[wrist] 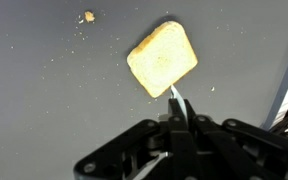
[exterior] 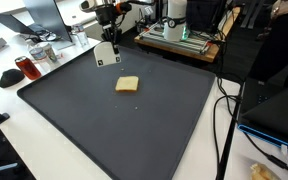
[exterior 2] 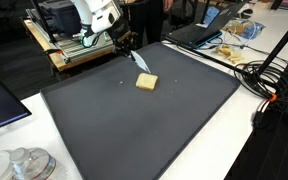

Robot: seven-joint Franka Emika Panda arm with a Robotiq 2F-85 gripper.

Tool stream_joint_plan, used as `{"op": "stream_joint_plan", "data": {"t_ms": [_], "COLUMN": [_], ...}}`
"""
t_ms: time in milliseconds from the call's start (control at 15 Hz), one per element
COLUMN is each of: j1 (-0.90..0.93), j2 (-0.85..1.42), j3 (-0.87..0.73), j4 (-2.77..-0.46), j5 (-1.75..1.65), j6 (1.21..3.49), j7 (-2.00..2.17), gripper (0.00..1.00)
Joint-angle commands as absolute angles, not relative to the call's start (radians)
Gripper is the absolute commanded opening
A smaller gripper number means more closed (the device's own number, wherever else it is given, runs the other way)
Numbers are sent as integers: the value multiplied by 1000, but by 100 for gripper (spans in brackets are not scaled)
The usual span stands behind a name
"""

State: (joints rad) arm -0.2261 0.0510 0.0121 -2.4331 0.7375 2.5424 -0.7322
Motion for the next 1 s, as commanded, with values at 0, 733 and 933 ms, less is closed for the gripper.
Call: {"op": "stream_joint_plan", "data": {"t_ms": [0, 733, 933], "j1": [-174, -176, -231], "j2": [-91, -169, -109], "j3": [-21, 195, 329], "j4": [-2591, -2764, -2764], "j5": [848, 897, 844], "j6": [2635, 3048, 3165], "j7": [-850, -718, -594], "gripper": [1, 1, 1]}}
